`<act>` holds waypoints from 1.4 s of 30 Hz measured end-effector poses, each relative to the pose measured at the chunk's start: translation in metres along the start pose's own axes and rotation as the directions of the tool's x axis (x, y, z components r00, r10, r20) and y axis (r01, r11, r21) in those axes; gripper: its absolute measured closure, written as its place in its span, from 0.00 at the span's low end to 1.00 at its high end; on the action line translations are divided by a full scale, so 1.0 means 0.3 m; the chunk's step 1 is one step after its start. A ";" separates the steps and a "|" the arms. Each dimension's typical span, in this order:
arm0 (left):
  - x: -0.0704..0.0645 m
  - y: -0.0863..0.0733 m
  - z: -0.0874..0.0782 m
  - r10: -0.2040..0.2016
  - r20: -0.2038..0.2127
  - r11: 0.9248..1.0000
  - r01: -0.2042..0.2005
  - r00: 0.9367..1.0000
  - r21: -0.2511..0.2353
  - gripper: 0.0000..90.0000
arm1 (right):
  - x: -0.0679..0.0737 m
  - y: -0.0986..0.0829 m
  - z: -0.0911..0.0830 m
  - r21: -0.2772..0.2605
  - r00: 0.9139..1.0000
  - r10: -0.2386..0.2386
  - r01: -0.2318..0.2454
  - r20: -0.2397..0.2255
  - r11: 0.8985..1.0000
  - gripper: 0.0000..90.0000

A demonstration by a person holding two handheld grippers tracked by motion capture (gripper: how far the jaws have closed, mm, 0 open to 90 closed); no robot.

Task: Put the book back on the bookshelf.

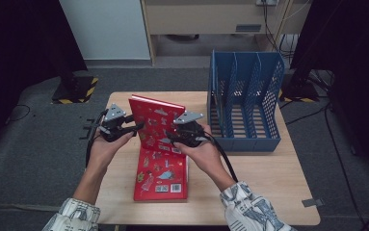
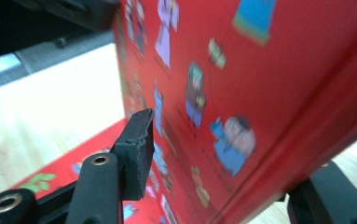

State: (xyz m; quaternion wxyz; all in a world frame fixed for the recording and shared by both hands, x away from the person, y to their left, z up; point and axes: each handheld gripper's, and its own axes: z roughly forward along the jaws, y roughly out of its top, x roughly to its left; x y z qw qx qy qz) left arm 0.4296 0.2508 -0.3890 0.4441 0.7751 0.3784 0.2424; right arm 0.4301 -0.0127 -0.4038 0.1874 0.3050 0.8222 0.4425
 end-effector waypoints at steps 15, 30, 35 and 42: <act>0.006 -0.006 0.023 -0.033 0.016 0.999 0.033 0.999 -0.024 0.50 | 0.013 0.023 -0.034 -0.073 0.997 0.022 -0.027 -0.075 0.997 0.76; -0.005 -0.006 0.022 -0.033 0.035 0.999 0.034 0.999 -0.039 0.43 | 0.044 0.028 -0.049 -0.071 0.994 0.005 -0.013 -0.113 0.997 0.87; -0.001 -0.013 0.011 -0.023 0.038 0.999 0.024 0.999 -0.044 0.39 | 0.052 0.021 -0.075 -0.068 0.994 -0.011 0.003 -0.111 0.998 0.87; -0.015 -0.026 0.014 -0.011 0.079 0.999 0.015 0.997 -0.051 0.31 | 0.042 -0.009 -0.117 -0.074 0.993 -0.003 -0.006 -0.118 0.997 0.87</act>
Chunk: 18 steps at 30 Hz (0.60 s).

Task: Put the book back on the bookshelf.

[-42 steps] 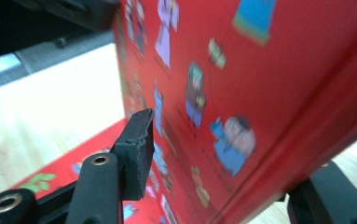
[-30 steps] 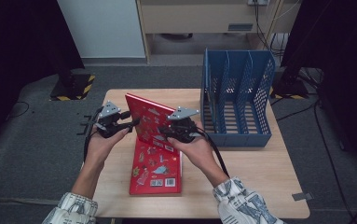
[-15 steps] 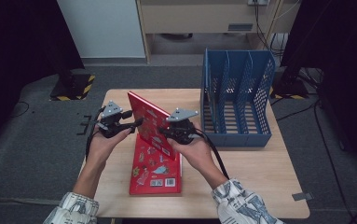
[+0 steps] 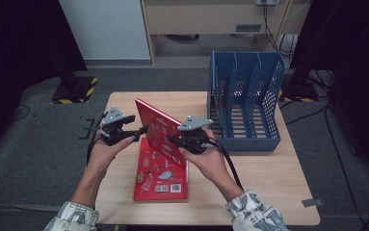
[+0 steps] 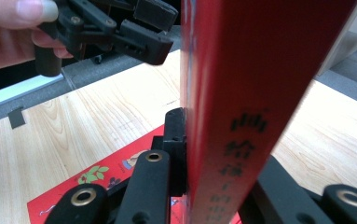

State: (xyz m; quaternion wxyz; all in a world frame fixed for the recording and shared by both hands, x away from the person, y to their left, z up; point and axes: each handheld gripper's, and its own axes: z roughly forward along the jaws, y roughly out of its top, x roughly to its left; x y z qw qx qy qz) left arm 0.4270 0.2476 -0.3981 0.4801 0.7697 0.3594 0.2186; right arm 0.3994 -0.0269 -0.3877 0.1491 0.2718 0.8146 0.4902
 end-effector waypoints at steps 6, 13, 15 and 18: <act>-0.014 -0.005 0.039 -0.004 0.058 1.000 0.004 0.998 0.003 0.19 | -0.005 -0.005 -0.007 -0.019 1.000 0.004 -0.005 -0.019 1.000 0.85; -0.007 -0.013 0.056 -0.015 0.078 1.000 0.014 0.997 0.013 0.10 | -0.001 0.008 -0.014 -0.046 1.000 0.003 -0.004 -0.025 0.999 0.83; -0.008 -0.017 0.058 -0.020 0.083 1.000 0.019 0.996 0.013 0.10 | 0.001 0.013 -0.016 -0.059 1.000 0.006 -0.008 -0.029 0.998 0.81; -0.014 -0.020 0.062 -0.023 0.094 1.000 0.022 0.995 0.014 0.09 | 0.006 0.028 -0.022 -0.076 0.999 -0.001 -0.002 -0.033 0.997 0.75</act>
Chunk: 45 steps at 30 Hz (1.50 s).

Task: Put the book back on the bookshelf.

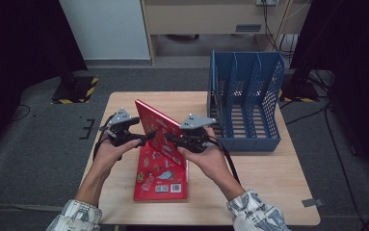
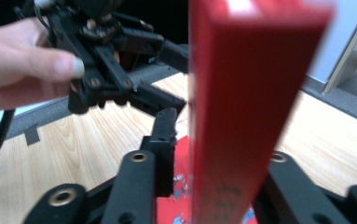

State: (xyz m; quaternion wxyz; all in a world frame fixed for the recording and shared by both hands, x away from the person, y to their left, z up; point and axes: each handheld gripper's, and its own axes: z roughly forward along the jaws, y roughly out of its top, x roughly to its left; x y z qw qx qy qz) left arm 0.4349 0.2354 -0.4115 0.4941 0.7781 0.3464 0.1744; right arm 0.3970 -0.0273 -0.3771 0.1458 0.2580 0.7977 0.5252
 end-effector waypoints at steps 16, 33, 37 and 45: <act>-0.013 -0.010 0.014 0.003 0.025 1.000 -0.003 1.000 0.009 0.14 | 0.001 0.052 0.013 -0.035 1.000 -0.005 0.004 -0.007 0.999 0.54; 0.010 -0.117 -0.028 -0.044 -0.034 0.999 0.045 0.998 0.020 0.11 | -0.006 0.085 0.017 -0.055 1.000 0.000 0.000 -0.005 0.999 0.77; 0.017 -0.212 -0.044 -0.049 -0.065 0.997 0.053 0.997 0.055 0.11 | -0.005 0.090 0.019 -0.051 1.000 -0.004 0.003 -0.008 0.999 0.81; 0.055 -0.315 -0.051 -0.070 -0.126 0.989 0.085 0.990 0.118 0.10 | -0.012 0.090 0.030 -0.053 1.000 0.005 -0.005 -0.007 0.999 0.85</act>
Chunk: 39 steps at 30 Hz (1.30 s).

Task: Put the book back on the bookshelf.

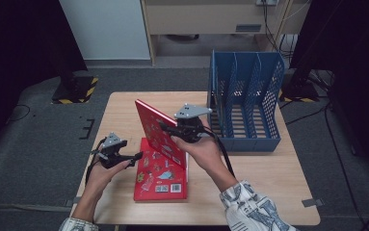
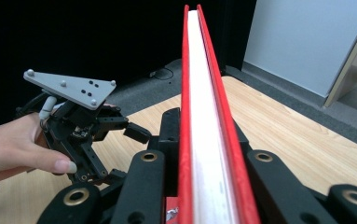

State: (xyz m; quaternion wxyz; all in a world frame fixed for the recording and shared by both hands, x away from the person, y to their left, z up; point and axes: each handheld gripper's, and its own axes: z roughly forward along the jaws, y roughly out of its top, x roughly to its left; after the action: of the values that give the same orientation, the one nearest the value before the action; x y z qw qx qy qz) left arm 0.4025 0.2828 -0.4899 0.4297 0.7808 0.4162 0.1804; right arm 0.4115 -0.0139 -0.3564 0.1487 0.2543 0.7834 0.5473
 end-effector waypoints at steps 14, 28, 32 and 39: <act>0.094 -0.081 -0.017 -0.075 -0.151 0.993 0.087 0.986 0.074 0.05 | -0.018 -0.003 -0.001 -0.019 1.000 0.010 -0.010 0.019 1.000 0.88; 0.130 -0.111 -0.013 -0.040 -0.221 0.985 0.075 0.975 0.153 0.05 | -0.014 0.004 -0.026 -0.026 1.000 0.002 -0.001 0.029 1.000 0.88; 0.133 -0.115 -0.010 -0.033 -0.227 0.984 0.072 0.973 0.166 0.05 | -0.023 0.009 -0.046 -0.038 0.999 0.012 -0.011 0.038 0.999 0.88; 0.135 -0.123 -0.001 -0.015 -0.238 0.978 0.063 0.971 0.198 0.05 | -0.047 0.012 -0.093 -0.055 0.998 0.029 -0.026 0.055 0.998 0.88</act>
State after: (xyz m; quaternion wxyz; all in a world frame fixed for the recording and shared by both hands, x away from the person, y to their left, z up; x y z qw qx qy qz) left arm 0.4079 0.3260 -0.5233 0.2984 0.7854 0.4959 0.2196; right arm 0.4098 -0.0425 -0.3437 0.1698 0.2762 0.7602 0.5630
